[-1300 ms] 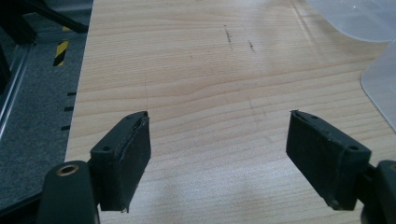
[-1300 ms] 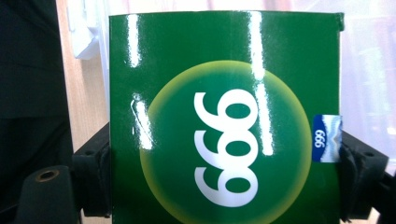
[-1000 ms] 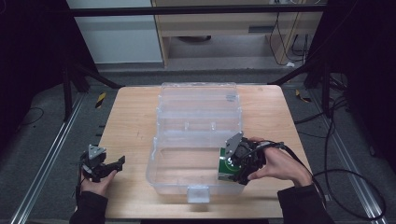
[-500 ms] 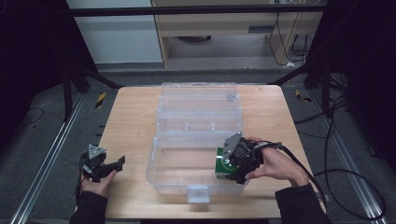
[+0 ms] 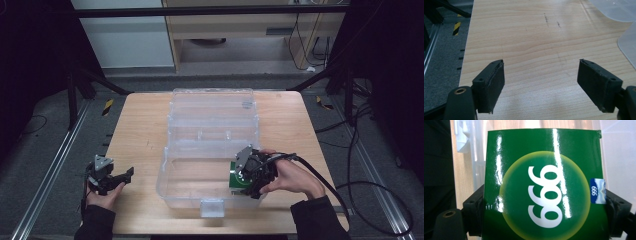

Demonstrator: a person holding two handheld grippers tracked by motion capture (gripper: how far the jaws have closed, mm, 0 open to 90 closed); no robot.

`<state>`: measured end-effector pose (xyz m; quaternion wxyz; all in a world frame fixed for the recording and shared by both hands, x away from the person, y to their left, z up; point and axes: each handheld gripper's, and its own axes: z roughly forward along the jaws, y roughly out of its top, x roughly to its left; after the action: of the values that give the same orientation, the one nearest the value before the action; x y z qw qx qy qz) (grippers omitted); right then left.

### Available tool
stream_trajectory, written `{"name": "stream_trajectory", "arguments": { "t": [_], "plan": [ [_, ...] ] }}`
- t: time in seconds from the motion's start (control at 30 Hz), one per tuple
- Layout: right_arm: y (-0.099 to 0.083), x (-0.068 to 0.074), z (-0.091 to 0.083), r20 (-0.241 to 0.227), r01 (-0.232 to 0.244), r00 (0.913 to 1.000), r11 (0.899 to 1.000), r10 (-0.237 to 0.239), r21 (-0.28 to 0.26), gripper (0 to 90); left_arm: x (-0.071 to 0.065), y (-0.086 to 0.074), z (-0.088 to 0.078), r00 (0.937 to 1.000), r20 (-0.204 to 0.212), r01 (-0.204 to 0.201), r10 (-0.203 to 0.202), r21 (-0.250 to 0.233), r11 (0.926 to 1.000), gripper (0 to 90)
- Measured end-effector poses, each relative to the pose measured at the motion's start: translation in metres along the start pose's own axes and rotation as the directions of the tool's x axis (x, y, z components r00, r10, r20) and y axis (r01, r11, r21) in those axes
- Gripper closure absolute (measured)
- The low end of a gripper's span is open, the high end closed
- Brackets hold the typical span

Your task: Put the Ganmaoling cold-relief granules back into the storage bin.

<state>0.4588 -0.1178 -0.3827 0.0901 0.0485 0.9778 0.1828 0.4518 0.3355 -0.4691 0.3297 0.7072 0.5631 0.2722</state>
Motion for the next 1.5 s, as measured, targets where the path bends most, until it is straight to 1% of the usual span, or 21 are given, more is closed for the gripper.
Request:
{"name": "stream_trajectory", "arguments": {
  "t": [0.03, 0.07, 0.13, 0.2, 0.27, 0.47, 0.53, 0.57, 0.77, 1.03, 1.13, 1.17, 1.23, 1.3, 1.33, 1.37, 1.4, 1.43, 1.47, 1.5],
  "plan": [
    [0.0, 0.0, 0.002, 0.0, 0.003, 1.0, 1.0, -0.003, 0.004, 15.8, 0.0, 0.0, 0.0, 1.0, 0.0, 0.0, 0.0, 0.0, 1.0, 21.4],
    [0.0, 0.0, 0.003, 0.002, -0.005, 1.0, 1.0, 0.005, 0.007, 15.8, 0.0, 0.0, 0.0, 1.0, 0.0, 0.001, -0.001, -0.001, 1.0, 21.3],
    [-0.002, -0.001, 0.007, -0.009, -0.017, 0.9998, 1.0, 0.017, 0.003, 15.7, 0.0, 0.0, 0.0, 1.0, -0.001, 0.002, -0.002, -0.002, 1.0, 21.3],
    [-0.005, -0.002, 0.012, -0.016, -0.026, 0.9995, 1.0, 0.027, 0.012, 15.7, 0.0, 0.0, 0.0, 1.0, -0.001, 0.002, -0.002, -0.002, 1.0, 21.4],
    [-0.008, -0.001, 0.016, -0.015, -0.016, 0.9998, 0.999, 0.016, 0.033, 15.6, 0.0, 0.0, 0.001, 1.0, 0.0, 0.001, -0.001, 0.0, 1.0, 21.3],
    [-0.014, -0.004, 0.026, -0.036, -0.052, 0.998, 0.998, 0.053, 0.03, 15.2, 0.0, 0.0, 0.0, 1.0, -0.001, 0.002, -0.002, 0.0, 1.0, 21.4],
    [-0.014, -0.004, 0.027, -0.035, -0.056, 0.9978, 0.998, 0.057, 0.029, 15.1, 0.0, 0.0, 0.001, 1.0, 0.0, 0.002, -0.002, 0.001, 1.0, 21.4],
    [-0.014, -0.004, 0.027, -0.025, -0.045, 0.9986, 0.998, 0.046, 0.036, 14.9, 0.0, 0.0, 0.0, 1.0, 0.001, 0.0, 0.0, 0.001, 1.0, 21.3],
    [-0.014, -0.005, 0.03, -0.022, -0.052, 0.9984, 0.997, 0.053, 0.051, 14.3, 0.0, 0.0, 0.001, 1.0, 0.001, 0.001, -0.001, 0.001, 1.0, 21.3],
    [-0.015, -0.005, 0.028, -0.016, -0.045, 0.9988, 0.998, 0.046, 0.052, 13.9, 0.0, 0.0, 0.0, 1.0, 0.0, 0.0, 0.0, 0.0, 1.0, 21.4],
    [-0.015, -0.005, 0.026, -0.016, -0.054, 0.9984, 0.997, 0.055, 0.052, 13.3, 0.0, 0.0, 0.0, 1.0, 0.001, 0.0, 0.0, 0.0, 1.0, 21.3],
    [-0.016, -0.006, 0.022, -0.008, -0.062, 0.998, 0.998, 0.062, 0.025, 13.7, 0.0, 0.0, 0.0, 1.0, 0.001, 0.001, -0.001, 0.0, 1.0, 21.4],
    [-0.017, -0.006, 0.014, -0.005, -0.078, 0.997, 0.997, 0.078, -0.008, 14.2, 0.0, 0.0, 0.0, 1.0, 0.001, 0.001, -0.001, 0.001, 1.0, 21.4],
    [-0.017, -0.006, 0.011, -0.002, -0.084, 0.9965, 0.996, 0.084, -0.018, 14.2, 0.0, 0.0, 0.0, 1.0, 0.001, 0.0, 0.0, 0.002, 1.0, 21.4],
    [-0.018, -0.005, 0.004, 0.006, -0.104, 0.9945, 0.994, 0.105, -0.031, 12.8, 0.0, 0.0, 0.0, 1.0, 0.002, 0.0, 0.0, 0.0, 1.0, 21.3],
    [-0.02, -0.004, 0.001, 0.02, -0.099, 0.9948, 0.994, 0.1, -0.046, 12.3, 0.0, 0.0, 0.0, 1.0, 0.002, 0.0, 0.0, 0.0, 1.0, 21.3],
    [-0.02, -0.004, 0.001, 0.02, -0.099, 0.9948, 0.994, 0.1, -0.046, 12.3, 0.0, 0.0, 0.0, 1.0, 0.002, 0.0, 0.0, 0.0, 1.0, 21.3],
    [-0.022, -0.003, -0.006, 0.048, -0.116, 0.9917, 0.991, 0.12, -0.07, 10.8, 0.0, 0.0, 0.0, 1.0, 0.001, 0.0, 0.0, 0.002, 1.0, 21.3],
    [-0.024, -0.002, -0.011, 0.067, -0.129, 0.9885, 0.987, 0.135, -0.092, 9.8, 0.0, 0.0, 0.0, 1.0, 0.001, 0.001, -0.001, 0.002, 1.0, 21.3],
    [-0.024, -0.002, -0.011, 0.067, -0.129, 0.9885, 0.987, 0.135, -0.092, 9.8, 0.0, 0.0, 0.0, 1.0, 0.001, 0.001, -0.001, 0.002, 1.0, 21.3]
  ]
}}
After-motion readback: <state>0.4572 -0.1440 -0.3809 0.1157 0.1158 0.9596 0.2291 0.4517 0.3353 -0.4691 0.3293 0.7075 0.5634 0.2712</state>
